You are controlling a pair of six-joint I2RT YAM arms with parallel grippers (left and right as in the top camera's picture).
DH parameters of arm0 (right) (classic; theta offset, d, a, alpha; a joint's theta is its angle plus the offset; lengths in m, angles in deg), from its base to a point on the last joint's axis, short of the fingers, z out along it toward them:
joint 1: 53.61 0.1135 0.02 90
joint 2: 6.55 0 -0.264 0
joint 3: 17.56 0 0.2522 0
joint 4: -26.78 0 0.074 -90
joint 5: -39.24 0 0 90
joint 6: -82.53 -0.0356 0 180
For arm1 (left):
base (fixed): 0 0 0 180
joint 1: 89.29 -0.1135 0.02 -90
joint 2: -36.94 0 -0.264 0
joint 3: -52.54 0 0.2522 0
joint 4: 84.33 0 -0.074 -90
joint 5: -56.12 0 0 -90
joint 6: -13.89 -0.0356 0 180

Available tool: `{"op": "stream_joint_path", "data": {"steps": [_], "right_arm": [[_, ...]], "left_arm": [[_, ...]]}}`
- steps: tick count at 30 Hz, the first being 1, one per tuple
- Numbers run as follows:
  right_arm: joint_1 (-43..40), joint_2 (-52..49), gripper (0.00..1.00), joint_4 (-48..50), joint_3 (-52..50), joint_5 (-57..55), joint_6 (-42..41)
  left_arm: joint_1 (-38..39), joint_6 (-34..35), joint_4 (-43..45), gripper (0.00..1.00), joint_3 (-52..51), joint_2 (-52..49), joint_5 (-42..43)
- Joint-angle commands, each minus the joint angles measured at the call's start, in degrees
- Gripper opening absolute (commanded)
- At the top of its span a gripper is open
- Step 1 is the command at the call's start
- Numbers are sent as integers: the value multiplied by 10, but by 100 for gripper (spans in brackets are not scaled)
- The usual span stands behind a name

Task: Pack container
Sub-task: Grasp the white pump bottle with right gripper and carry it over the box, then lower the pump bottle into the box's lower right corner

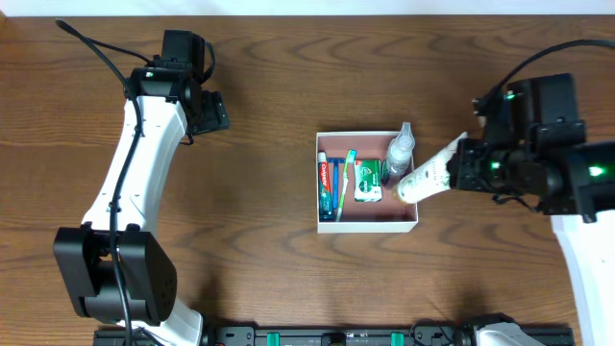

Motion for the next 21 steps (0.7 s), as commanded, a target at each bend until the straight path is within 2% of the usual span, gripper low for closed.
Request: {"op": "stream_joint_path", "data": {"steps": [1,10,21], "right_arm": [[13,10,1,15,-19,12,-18],[26,9,1,28,-32,-28,-12],[108,-2,1,75,-57,-67,-4]], "left_arm": [[-2,5,0,98,11,5,0],[-2,5,0,98,11,5,0],[-2,5,0,98,11,5,0]]}}
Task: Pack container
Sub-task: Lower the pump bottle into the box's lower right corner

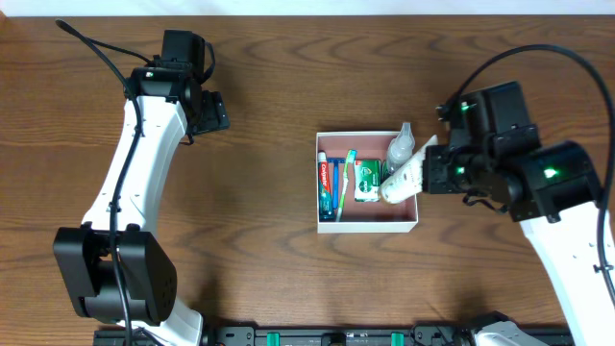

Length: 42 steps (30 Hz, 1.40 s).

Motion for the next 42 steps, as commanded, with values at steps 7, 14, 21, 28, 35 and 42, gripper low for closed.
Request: {"op": "stream_joint_path", "data": {"steps": [7,14,21,28,35,42], "right_arm": [[30,-15,1,1,-5,-63,2],[30,-17,1,0,-8,-82,2],[30,-30,1,15,-29,-82,-2],[38,-56,1,27,-30,-82,-6],[57,-83,1,33,-30,-104,-6],[63,-103,1,29,-30,-126,-6]], "left_arm": [[-2,5,0,98,11,5,0],[-2,5,0,98,11,5,0],[-2,5,0,98,11,5,0],[-2,5,0,98,11,5,0],[-2,5,0,98,11,5,0],[-2,5,0,98,11,5,0]]}}
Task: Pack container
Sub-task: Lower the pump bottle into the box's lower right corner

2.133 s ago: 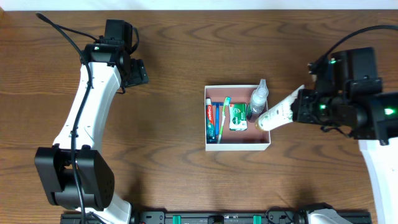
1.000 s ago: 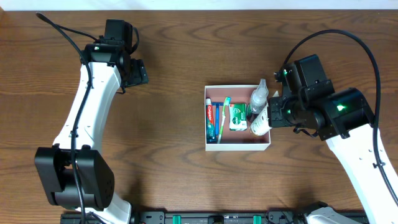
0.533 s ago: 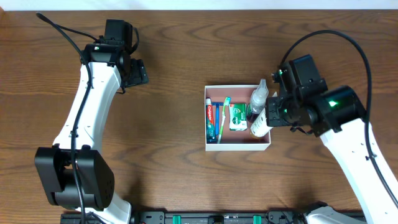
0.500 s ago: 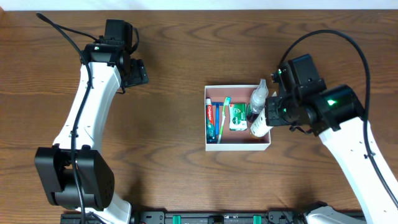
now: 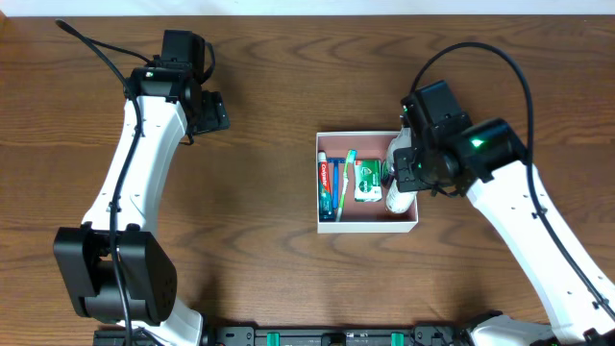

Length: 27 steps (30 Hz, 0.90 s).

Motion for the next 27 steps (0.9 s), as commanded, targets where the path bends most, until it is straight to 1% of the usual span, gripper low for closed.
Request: {"op": "stream_joint_path", "data": {"steps": [1,9,17,27], "right_arm": [[5,-3,1,0,1,-25,-5],[5,-5,1,0,1,-25,-6],[5,-5,5,1,-2,-24,-6],[5,-5,3,24,-43,-23,-19]], "left_arm": [[-2,5,0,98,11,5,0],[-2,5,0,98,11,5,0],[-2,5,0,98,11,5,0],[-2,5,0,98,11,5,0]]}}
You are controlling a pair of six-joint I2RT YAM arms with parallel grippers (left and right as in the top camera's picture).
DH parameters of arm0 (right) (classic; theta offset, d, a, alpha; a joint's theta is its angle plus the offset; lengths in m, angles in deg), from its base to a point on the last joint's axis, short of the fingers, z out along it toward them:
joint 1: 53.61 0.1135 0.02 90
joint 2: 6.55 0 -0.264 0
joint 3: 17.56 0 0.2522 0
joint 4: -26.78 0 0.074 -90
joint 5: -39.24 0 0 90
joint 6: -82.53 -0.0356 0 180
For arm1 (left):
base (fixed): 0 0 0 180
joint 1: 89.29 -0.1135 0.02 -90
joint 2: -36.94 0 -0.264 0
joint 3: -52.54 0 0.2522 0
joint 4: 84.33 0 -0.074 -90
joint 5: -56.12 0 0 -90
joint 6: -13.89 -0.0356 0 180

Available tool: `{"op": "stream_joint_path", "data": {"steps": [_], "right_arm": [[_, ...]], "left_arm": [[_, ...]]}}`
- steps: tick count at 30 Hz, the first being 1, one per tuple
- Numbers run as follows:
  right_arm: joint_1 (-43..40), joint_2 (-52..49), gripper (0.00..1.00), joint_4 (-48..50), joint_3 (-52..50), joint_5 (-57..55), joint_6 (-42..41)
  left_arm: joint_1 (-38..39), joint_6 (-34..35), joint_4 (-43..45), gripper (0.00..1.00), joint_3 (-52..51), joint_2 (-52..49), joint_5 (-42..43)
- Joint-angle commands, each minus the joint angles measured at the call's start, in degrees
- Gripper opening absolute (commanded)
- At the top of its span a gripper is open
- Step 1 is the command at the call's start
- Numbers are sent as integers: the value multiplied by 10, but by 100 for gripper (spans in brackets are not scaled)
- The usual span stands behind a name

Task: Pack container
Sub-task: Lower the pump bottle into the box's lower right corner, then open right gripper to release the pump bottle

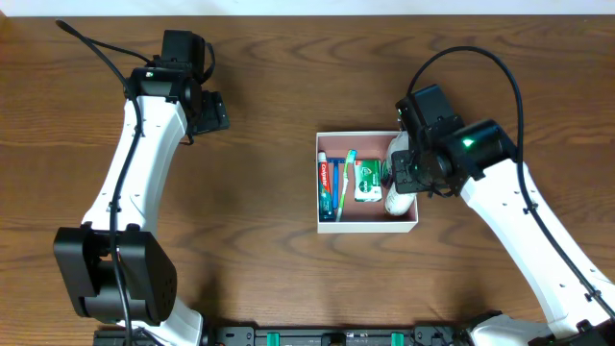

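Observation:
A white open box (369, 228) stands mid-table. Inside it, from left to right, lie a red and blue toothpaste tube (327, 186), a green toothbrush (347, 178) and a green packet (365, 180). A clear bottle (396, 147) stands in the box's back right corner, partly hidden by my right arm. My right gripper (403, 176) is low over the box's right side, shut on a white tube (394, 199) whose lower end is down inside the box. My left gripper (213, 110) hangs far off at the upper left, holding nothing.
The box stands on a dark wooden table (259, 250). A black rail (336, 336) runs along the front edge. My left arm (135, 163) stretches along the left side, and cables loop above both arms.
My right gripper has shifted very slightly with the white tube, which still sits in the right side of the box. The left arm has not moved.
My right gripper first held the white tube just outside the box's right wall. Then the tube's end was over the right wall. After that the gripper was above the box with the tube down inside its right side, where it stays now.

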Motion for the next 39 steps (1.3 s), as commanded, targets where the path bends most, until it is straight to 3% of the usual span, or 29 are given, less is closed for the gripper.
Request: {"op": "stream_joint_path", "data": {"steps": [1,7,18,32,39], "right_arm": [[5,-1,3,4,-19,-14,-11],[5,-1,7,9,-19,-12,-11],[5,-1,30,18,-15,-12,-11],[5,2,36,9,29,-15,-2],[3,2,42,-23,126,-17,14]], "left_arm": [[-2,5,0,98,11,5,0],[-2,5,0,98,11,5,0],[-2,5,0,98,11,5,0],[-2,5,0,98,11,5,0],[-2,5,0,98,11,5,0]]}}
